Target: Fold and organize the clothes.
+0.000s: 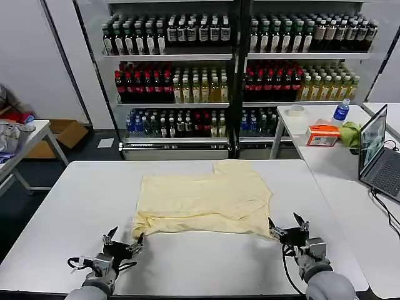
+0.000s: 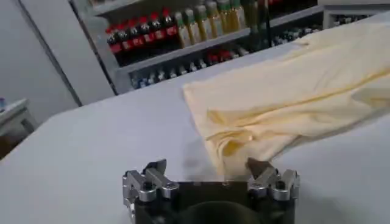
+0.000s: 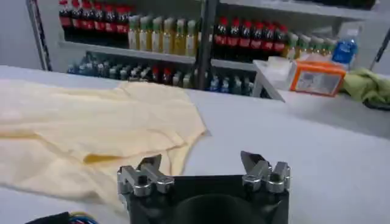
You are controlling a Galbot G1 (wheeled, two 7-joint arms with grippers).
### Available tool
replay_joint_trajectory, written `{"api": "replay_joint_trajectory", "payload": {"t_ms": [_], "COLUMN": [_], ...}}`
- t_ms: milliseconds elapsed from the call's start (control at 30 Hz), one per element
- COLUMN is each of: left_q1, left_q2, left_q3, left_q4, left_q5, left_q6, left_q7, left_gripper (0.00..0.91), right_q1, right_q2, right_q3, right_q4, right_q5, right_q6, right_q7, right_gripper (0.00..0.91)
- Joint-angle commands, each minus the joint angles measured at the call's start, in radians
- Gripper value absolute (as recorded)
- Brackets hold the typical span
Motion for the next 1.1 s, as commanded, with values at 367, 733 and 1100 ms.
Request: {"api": "replay_joint_trajectory", "payload": {"t_ms": [367, 733, 1100], "left_q1": [-0.015, 0.001, 0.030], "left_q2": [-0.006, 0.005, 0.015], "left_q3": [0.003, -0.014, -0.025], "left_q4": [0.025, 0.010, -0.026], "left_q5": [-0.064, -0.071, -0.082], "left_q6": [-0.016, -0.026, -0.039], "left_q7": [0.014, 0.026, 0.040], "left_gripper": [0.030, 0.030, 0.030], "right_q1": [-0.005, -0.007, -0.031], "right_q2": [0.043, 0.037, 0.011], "right_q3": [-0.080, -0.072, -0.022], "right_q4": [-0.044, -0.028, 0.026], "right_q5": [0.121, 0.120, 0.119], "right_q6": [-0.054, -0.043, -0.041], "right_q7": [-0.001, -0.006, -0.007], "right_gripper": [0.000, 0.000, 0.000]}}
